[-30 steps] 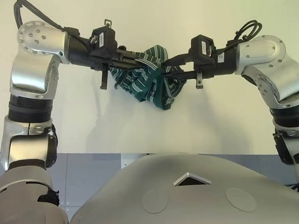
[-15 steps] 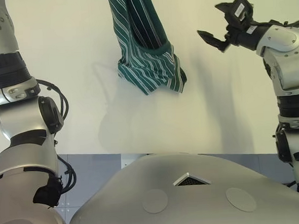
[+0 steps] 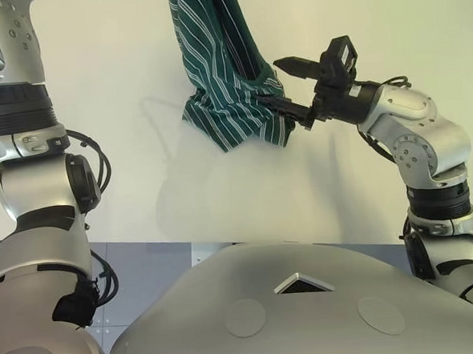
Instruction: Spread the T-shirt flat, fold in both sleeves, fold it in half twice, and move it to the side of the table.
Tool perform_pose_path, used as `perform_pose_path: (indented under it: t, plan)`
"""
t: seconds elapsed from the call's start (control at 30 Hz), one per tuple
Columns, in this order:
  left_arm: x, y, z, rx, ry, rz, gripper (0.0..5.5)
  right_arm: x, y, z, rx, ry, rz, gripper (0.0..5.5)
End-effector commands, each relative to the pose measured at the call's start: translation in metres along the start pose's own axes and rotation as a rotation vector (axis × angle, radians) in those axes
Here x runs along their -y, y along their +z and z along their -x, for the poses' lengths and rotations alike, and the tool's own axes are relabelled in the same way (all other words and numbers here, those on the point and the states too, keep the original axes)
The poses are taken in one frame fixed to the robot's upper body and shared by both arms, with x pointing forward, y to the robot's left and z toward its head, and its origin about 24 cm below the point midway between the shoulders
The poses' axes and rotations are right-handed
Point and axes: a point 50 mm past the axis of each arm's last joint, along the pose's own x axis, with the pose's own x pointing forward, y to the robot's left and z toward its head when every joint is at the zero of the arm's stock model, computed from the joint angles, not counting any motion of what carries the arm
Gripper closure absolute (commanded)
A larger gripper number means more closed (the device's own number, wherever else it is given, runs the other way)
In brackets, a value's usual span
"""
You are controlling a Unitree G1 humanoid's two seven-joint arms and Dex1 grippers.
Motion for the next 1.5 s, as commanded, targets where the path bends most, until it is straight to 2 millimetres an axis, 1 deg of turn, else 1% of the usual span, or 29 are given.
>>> perform_pose_path:
  t: [0.03,0.1,0.3,0.4,0.43,0.53,0.6,0.63,0.67,0.7,0.73,0.77,0.8,0.83,0.87,0.9,0.93,1.0,1.1,1.13,1.17,1.23,1.33,1.47,1.5]
  plan:
    - [0.000,0.003,0.002,-0.001,-0.009,-0.013,5.50,0.005,-0.008,-0.001,-0.045,-0.026,0.006,2.32]
    - [0.001,0.002,0.002,-0.002,-0.011,-0.011,5.50,0.004,-0.010,-0.001,-0.053,-0.020,0.007,2.65]
    - [0.000,-0.001,0.006,-0.001,0.013,-0.001,5.50,0.003,-0.003,-0.003,-0.003,0.012,0.006,3.82]
    - [-0.002,0.002,0.008,0.012,0.028,-0.001,5.50,0.006,0.011,0.001,0.061,0.016,0.006,4.38]
    - [-0.003,0.004,0.009,0.022,0.038,0.000,5.50,0.008,0.020,0.006,0.110,0.018,-0.004,4.49]
    - [-0.007,0.014,0.014,0.081,0.068,0.004,5.50,0.014,0.059,0.024,0.293,0.029,-0.013,5.02]
    - [-0.011,0.035,0.019,0.180,0.078,0.010,5.50,0.013,0.096,0.042,0.436,0.067,0.022,5.47]
    - [-0.012,0.046,0.022,0.224,0.083,0.007,5.50,0.011,0.115,0.052,0.500,0.088,0.047,5.47]
    - [-0.013,0.055,0.024,0.257,0.088,0.001,5.50,0.009,0.129,0.060,0.544,0.102,0.068,5.47]
    - [-0.014,0.062,0.025,0.282,0.094,-0.004,5.50,0.006,0.140,0.065,0.574,0.116,0.084,5.47]
    - [-0.014,0.066,0.026,0.293,0.095,-0.011,5.50,0.004,0.145,0.068,0.562,0.120,0.101,5.47]
    - [-0.013,0.068,0.025,0.297,0.093,-0.014,5.50,0.002,0.141,0.067,0.509,0.115,0.117,5.47]
    - [-0.011,0.066,0.023,0.284,0.086,-0.011,5.50,0.002,0.126,0.061,0.405,0.103,0.118,5.47]
    - [-0.008,0.060,0.021,0.260,0.078,-0.008,5.50,0.001,0.102,0.052,0.281,0.097,0.103,5.26]
    - [-0.006,0.054,0.020,0.240,0.074,-0.002,5.50,-0.002,0.080,0.045,0.194,0.108,0.077,5.13]
    - [-0.005,0.050,0.020,0.225,0.072,0.001,5.50,-0.005,0.064,0.037,0.162,0.123,0.028,4.98]
    - [-0.005,0.048,0.021,0.218,0.073,0.003,5.50,-0.008,0.055,0.030,0.159,0.134,-0.011,4.80]
    - [-0.008,0.047,0.025,0.211,0.081,0.004,5.50,-0.010,0.040,0.010,0.168,0.148,-0.066,4.34]
    - [-0.012,0.045,0.026,0.198,0.084,0.005,5.50,-0.005,0.027,-0.024,0.161,0.126,-0.101,3.66]
    - [-0.012,0.045,0.025,0.194,0.081,0.004,5.50,-0.003,0.024,-0.032,0.157,0.113,-0.105,3.48]
    - [-0.012,0.044,0.024,0.190,0.076,0.004,5.50,0.001,0.021,-0.041,0.158,0.085,-0.126,3.41]
    - [-0.012,0.043,0.022,0.188,0.070,0.005,5.50,0.003,0.019,-0.053,0.183,0.087,-0.190,3.41]
    - [-0.013,0.043,0.021,0.195,0.070,0.009,5.50,0.000,0.023,-0.068,0.234,0.136,-0.285,3.41]
    - [-0.011,0.043,0.019,0.204,0.062,0.014,5.50,0.000,0.022,-0.081,0.206,0.147,-0.291,3.41]
    - [-0.011,0.043,0.018,0.204,0.058,0.014,5.50,0.000,0.021,-0.082,0.202,0.147,-0.289,3.54]
